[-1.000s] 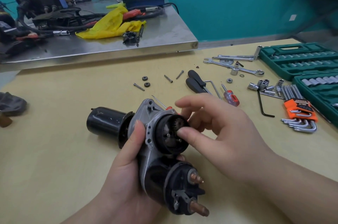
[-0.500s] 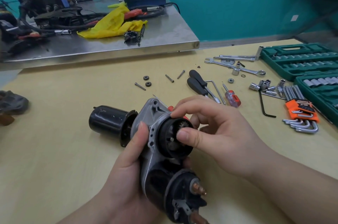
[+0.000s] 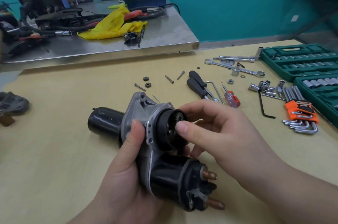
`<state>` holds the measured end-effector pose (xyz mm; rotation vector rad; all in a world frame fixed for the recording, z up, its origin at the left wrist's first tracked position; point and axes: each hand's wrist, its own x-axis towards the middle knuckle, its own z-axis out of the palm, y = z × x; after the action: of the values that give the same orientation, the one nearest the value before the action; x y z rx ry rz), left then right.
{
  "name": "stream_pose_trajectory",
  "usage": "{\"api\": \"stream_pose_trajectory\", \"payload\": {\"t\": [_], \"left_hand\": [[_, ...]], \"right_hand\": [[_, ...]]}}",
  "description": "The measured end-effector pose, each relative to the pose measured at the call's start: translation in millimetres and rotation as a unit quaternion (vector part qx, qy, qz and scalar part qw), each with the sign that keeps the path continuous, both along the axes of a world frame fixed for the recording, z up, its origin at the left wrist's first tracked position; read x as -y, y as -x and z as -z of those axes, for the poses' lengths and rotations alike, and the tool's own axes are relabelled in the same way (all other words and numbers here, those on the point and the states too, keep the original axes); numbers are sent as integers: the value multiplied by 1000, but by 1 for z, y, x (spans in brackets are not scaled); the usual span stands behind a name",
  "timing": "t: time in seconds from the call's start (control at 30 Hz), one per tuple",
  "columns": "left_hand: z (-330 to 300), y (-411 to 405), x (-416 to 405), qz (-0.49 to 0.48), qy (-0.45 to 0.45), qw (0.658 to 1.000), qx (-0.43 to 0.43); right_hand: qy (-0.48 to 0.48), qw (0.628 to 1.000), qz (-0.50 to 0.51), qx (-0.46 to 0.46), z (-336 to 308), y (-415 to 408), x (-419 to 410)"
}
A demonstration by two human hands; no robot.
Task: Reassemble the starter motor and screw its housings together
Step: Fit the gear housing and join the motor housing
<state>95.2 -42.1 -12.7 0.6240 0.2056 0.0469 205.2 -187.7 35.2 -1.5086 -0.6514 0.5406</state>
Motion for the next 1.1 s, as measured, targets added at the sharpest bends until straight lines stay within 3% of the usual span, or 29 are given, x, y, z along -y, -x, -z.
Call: {"api": "stream_pose_trajectory", "payload": {"t": [0.27, 0.43, 0.6, 0.77, 0.87, 1.0, 1.1], "left_hand": [[3, -2, 3, 36, 36, 999, 20], [8, -2, -1, 15, 57, 998, -21], [17, -8, 4, 32, -31, 998, 36], [10, -5, 7, 34, 1, 998, 44], [14, -4, 4, 34, -56, 997, 36], [7, 0, -4, 13, 17, 1000, 13], [22, -3, -1, 18, -27, 999, 30]], "right_hand": [[70, 996, -45, -12, -7, -2, 8], [144, 985, -30, 86, -12, 1, 7], [94, 993, 23, 62, -11, -2, 8], [68, 995, 42, 65, -15, -2, 10], [85, 994, 39, 55, -15, -1, 9], [94, 994, 34, 34, -17, -2, 7], [83, 996, 40, -13, -18, -6, 8]]}}
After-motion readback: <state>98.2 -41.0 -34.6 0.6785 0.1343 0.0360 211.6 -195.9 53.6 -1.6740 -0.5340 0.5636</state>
